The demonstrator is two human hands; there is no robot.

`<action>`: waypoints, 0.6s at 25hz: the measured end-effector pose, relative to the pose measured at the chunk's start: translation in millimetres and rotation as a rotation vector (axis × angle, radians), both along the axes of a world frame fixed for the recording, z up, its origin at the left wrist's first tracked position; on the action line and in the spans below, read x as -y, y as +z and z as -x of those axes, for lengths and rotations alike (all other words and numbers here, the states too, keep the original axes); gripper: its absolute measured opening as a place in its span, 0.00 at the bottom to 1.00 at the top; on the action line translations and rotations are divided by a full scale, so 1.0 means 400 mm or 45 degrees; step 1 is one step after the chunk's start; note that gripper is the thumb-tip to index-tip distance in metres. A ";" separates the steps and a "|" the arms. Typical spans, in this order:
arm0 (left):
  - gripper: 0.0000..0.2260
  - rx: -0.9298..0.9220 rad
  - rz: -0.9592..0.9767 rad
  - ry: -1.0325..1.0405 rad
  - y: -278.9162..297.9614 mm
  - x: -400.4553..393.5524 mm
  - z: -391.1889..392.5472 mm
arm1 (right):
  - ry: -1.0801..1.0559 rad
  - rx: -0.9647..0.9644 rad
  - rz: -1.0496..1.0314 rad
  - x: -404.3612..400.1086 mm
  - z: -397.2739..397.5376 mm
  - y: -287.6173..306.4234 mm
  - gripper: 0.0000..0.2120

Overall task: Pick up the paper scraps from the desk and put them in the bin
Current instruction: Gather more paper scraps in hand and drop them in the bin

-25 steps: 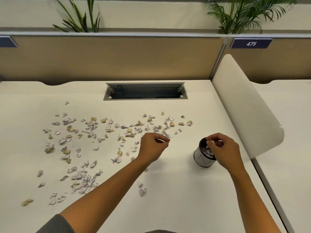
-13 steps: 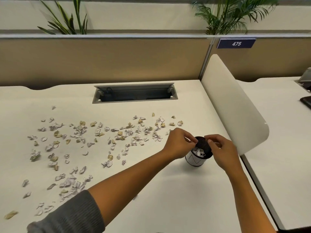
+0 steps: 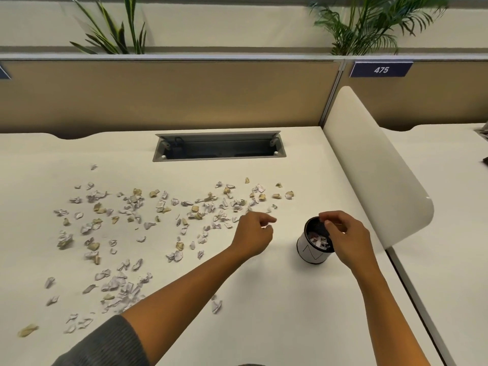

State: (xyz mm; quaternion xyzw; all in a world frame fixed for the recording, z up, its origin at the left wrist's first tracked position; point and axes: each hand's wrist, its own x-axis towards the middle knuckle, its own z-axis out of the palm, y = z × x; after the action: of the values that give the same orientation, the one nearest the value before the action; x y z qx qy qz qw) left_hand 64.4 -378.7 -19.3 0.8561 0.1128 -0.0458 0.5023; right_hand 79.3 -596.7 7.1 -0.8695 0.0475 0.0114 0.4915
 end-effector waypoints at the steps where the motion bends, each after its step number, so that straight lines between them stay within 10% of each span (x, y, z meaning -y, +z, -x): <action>1: 0.14 -0.037 -0.103 -0.024 -0.024 -0.028 0.008 | 0.020 0.013 -0.015 -0.016 -0.003 0.003 0.11; 8: 0.35 -0.214 -0.670 -0.189 -0.116 -0.196 0.012 | 0.218 0.086 -0.044 -0.164 -0.011 0.016 0.09; 15: 0.27 -0.200 -0.667 -0.266 -0.146 -0.253 -0.034 | 0.472 -0.046 0.026 -0.302 -0.048 -0.057 0.07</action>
State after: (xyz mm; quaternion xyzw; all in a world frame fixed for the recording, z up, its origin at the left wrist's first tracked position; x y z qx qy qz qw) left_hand 77.9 -277.4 -77.7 0.9574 0.0707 -0.1325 0.2467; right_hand 98.6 -475.8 -15.5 -0.8680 -0.1046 0.1170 0.4711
